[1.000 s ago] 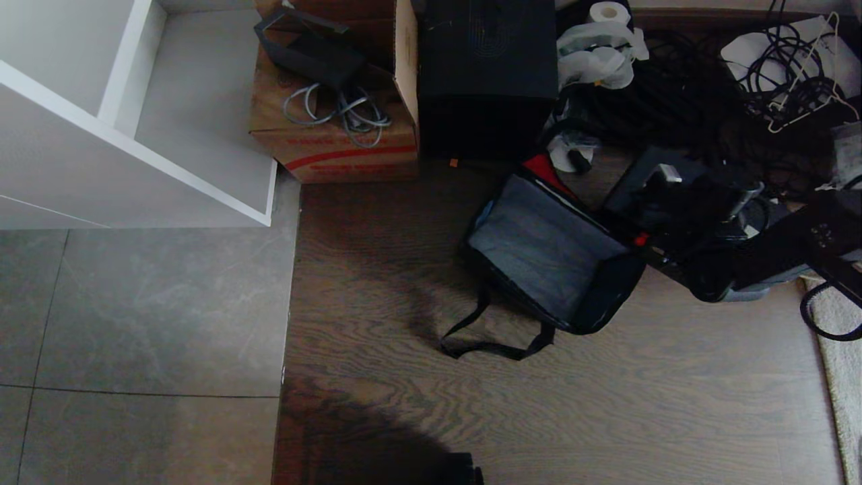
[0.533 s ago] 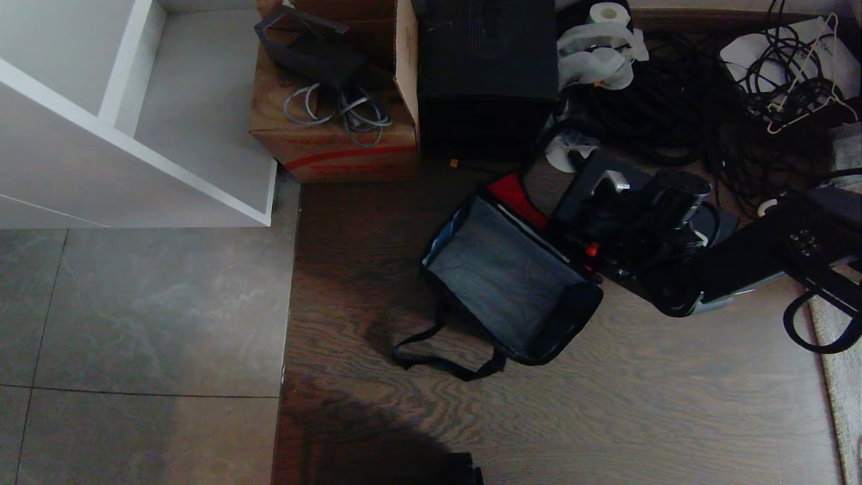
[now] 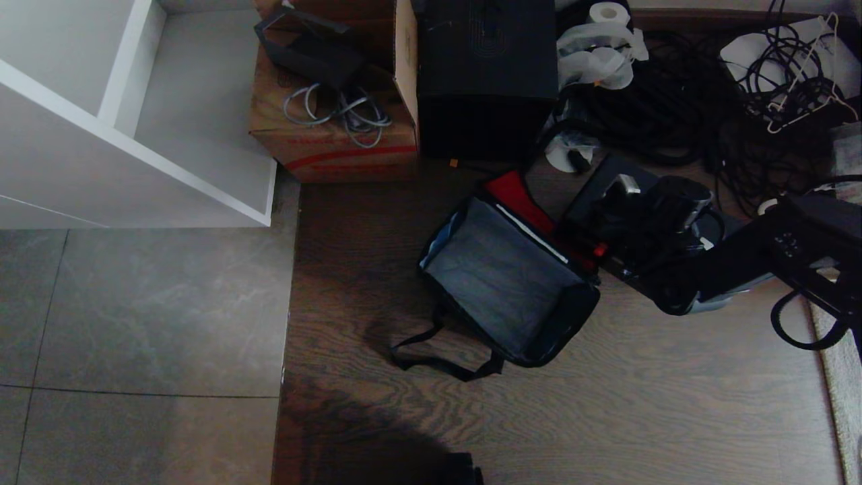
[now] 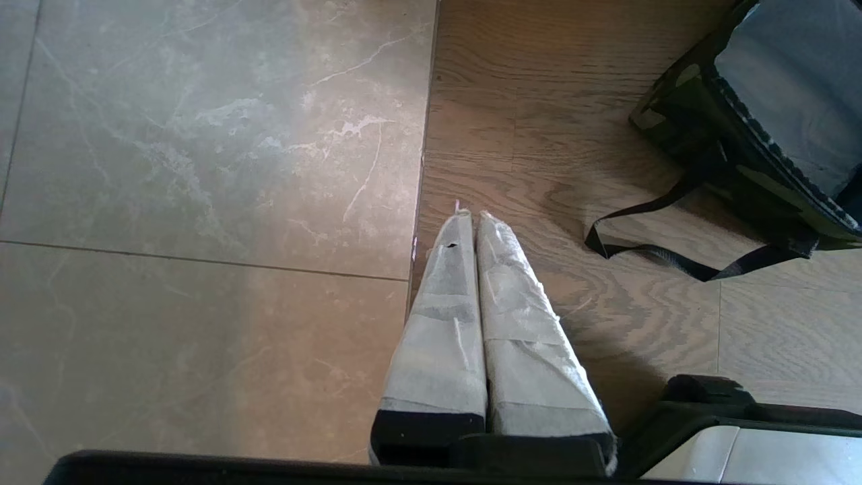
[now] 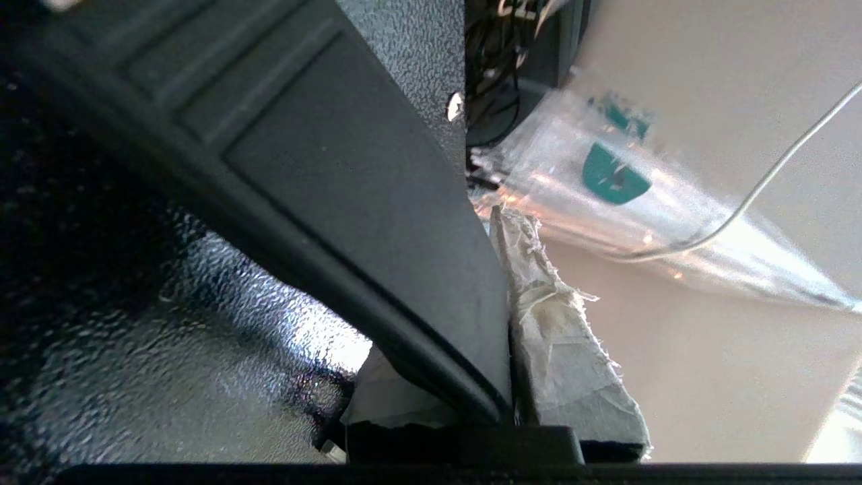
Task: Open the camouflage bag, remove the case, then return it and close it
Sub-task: Release the handle
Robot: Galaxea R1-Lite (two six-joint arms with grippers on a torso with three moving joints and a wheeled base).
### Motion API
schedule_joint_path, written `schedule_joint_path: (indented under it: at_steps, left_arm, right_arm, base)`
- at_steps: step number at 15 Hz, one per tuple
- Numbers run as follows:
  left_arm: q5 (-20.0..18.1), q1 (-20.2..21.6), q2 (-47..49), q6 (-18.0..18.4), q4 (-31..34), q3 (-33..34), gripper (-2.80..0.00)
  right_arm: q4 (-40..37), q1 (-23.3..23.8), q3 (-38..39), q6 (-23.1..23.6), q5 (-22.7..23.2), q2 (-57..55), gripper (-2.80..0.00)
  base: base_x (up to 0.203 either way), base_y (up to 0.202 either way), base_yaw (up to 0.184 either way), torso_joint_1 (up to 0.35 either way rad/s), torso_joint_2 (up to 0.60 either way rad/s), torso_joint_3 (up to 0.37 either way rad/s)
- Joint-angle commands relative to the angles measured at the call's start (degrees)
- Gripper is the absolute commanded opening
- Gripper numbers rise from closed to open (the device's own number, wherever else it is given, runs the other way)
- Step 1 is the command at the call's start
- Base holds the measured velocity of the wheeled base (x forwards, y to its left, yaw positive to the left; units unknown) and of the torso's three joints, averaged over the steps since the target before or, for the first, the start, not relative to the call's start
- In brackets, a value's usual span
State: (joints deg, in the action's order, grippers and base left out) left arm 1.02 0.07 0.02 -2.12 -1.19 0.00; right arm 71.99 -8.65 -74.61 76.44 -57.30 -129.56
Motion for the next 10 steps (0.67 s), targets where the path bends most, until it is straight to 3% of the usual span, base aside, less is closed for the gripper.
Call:
schedule_joint_path:
  at_steps: [1, 4, 5, 10]
  left_arm:
    - [0.03, 0.01, -0.02, 0.01, -0.04, 0.61, -2.8]
    - [0.03, 0.01, -0.02, -0.07, -0.04, 0.62, -2.8]
    - [0.03, 0.01, -0.02, -0.08, -0.04, 0.62, -2.8]
    - [0.03, 0.01, -0.02, -0.08, -0.04, 0.62, -2.8]
  right_arm:
    - [0.39, 1.31, -1.69, -0.13, -0.31, -3.26, -2.8]
    - [0.37, 2.44, -3.47, -1.33, -0.29, -6.4, -2.8]
    - [0.29, 2.82, -3.37, -1.28, -0.21, -7.26, 0.0]
    - [-1.71, 1.87, 3.76, -3.6, 1.72, -7.3, 0.0]
  base:
    - [0.0, 0.0, 0.0, 0.0, 0.0, 0.0]
    - [0.0, 0.0, 0.0, 0.0, 0.0, 0.0]
    - [0.0, 0.0, 0.0, 0.0, 0.0, 0.0]
    - [0.0, 0.0, 0.0, 0.0, 0.0, 0.0]
